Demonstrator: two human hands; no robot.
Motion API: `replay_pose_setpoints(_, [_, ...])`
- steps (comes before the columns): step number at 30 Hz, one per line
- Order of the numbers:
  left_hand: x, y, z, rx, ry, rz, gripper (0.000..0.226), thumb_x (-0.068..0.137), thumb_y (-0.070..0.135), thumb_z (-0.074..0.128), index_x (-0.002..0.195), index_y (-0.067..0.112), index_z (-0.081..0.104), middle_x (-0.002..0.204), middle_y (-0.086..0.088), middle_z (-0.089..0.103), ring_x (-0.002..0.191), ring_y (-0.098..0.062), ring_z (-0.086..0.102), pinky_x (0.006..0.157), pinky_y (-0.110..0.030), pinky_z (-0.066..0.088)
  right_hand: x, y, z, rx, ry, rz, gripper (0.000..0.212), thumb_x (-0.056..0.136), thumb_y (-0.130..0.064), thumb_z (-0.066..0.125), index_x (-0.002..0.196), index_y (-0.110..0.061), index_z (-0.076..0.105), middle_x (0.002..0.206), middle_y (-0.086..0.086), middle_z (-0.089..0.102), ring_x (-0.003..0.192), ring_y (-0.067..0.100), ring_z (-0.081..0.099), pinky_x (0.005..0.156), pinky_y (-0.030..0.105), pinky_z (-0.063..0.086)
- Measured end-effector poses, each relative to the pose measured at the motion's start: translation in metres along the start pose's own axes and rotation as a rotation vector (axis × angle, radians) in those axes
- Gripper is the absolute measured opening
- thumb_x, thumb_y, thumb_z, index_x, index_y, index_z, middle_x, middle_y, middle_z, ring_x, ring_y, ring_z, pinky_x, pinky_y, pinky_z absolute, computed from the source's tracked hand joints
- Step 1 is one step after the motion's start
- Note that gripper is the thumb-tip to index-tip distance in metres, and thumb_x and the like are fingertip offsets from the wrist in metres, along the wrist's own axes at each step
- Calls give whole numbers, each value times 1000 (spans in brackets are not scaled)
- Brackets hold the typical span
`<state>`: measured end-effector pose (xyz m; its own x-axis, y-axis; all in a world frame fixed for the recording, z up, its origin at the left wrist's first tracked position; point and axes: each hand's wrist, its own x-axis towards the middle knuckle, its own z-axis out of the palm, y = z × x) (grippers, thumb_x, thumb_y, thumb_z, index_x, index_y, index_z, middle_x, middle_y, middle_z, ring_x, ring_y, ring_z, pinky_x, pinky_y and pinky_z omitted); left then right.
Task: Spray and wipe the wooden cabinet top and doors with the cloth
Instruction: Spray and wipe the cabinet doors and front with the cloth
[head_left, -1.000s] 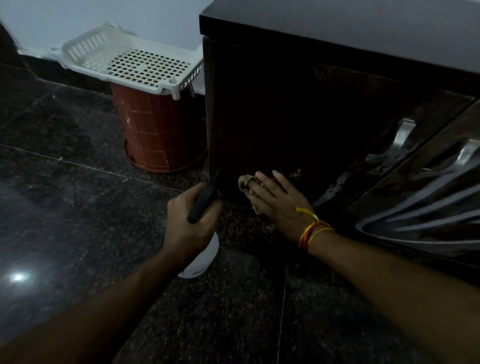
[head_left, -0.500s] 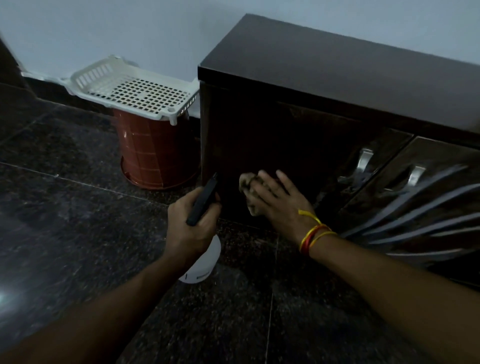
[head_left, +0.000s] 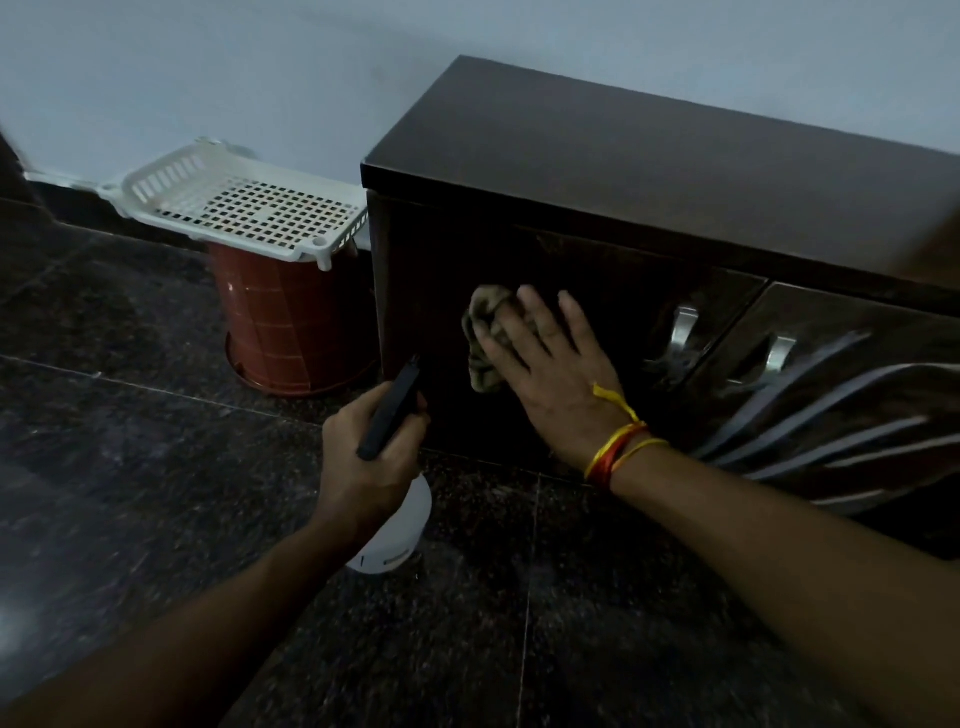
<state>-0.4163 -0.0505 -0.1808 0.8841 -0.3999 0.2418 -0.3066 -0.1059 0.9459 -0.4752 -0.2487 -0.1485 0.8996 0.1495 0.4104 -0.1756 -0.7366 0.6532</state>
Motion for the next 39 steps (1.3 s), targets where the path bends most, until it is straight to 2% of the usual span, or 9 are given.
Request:
replay_pose_setpoints(5, [1,0,2,16,1,-5,21,80,21,53,78,1,62,52,-20,53,44,-31,53,44,-42,43,28,22,-21,51,171,195,58,91,-6,22,148,-12,21,153,15,28,142,39,18,116,51,3])
replay_pose_setpoints(11, [3,7,3,-16,-9,20,21,81,20,52,78,0,60,57,-25,52,45,-32,52,45,-38,44,-5,16,-18,44,69,205,58,89,-8,33,147,-13,29,149,17,37,139,41,27,113,56,8])
replay_pose_setpoints(16, [1,4,4,-18,-1,13,22,80,19,52,76,-1,60,52,-21,51,46,-37,51,44,-42,41,20,20,-30,79,129,272,57,90,-9,31,146,-12,29,150,19,35,139,44,27,113,56,8])
replay_pose_setpoints(19, [2,1,3,-2,14,13,24,80,18,52,76,-5,59,54,-24,51,50,-44,50,45,-48,40,51,7,-41,65,176,176,54,91,-12,32,144,-14,35,150,14,37,138,40,31,113,52,12])
replay_pose_setpoints(22, [4,0,3,22,28,24,22,80,18,52,74,-3,58,52,-20,52,48,-41,51,44,-49,41,75,-1,-48,49,163,68,53,95,-15,22,147,-15,29,153,10,31,141,35,27,114,49,10])
replay_pose_setpoints(25, [4,-1,0,2,23,29,29,77,26,52,73,-2,58,51,-16,53,46,-35,52,43,-48,41,73,3,-47,8,128,44,52,96,-15,22,148,-16,24,155,9,26,143,34,22,114,49,6])
replay_pose_setpoints(31, [-2,-13,-10,9,26,18,41,75,34,50,80,-5,60,52,-19,51,48,-43,49,43,-51,40,83,5,-49,-45,134,-14,52,96,-18,20,148,-15,25,156,11,24,143,37,21,114,51,5])
replay_pose_setpoints(36, [-3,-18,-21,35,70,-17,24,78,21,52,75,-1,59,51,-14,52,44,-31,51,41,-46,40,88,-5,-38,-51,207,8,52,94,-14,19,144,-14,35,152,11,34,139,38,30,114,50,13])
replay_pose_setpoints(39, [-4,-19,-28,56,82,-20,16,81,18,52,75,6,62,53,-12,54,45,-32,51,43,-48,41,80,-19,-32,-107,111,-97,54,93,-18,15,144,-17,33,153,8,32,141,37,26,114,51,10])
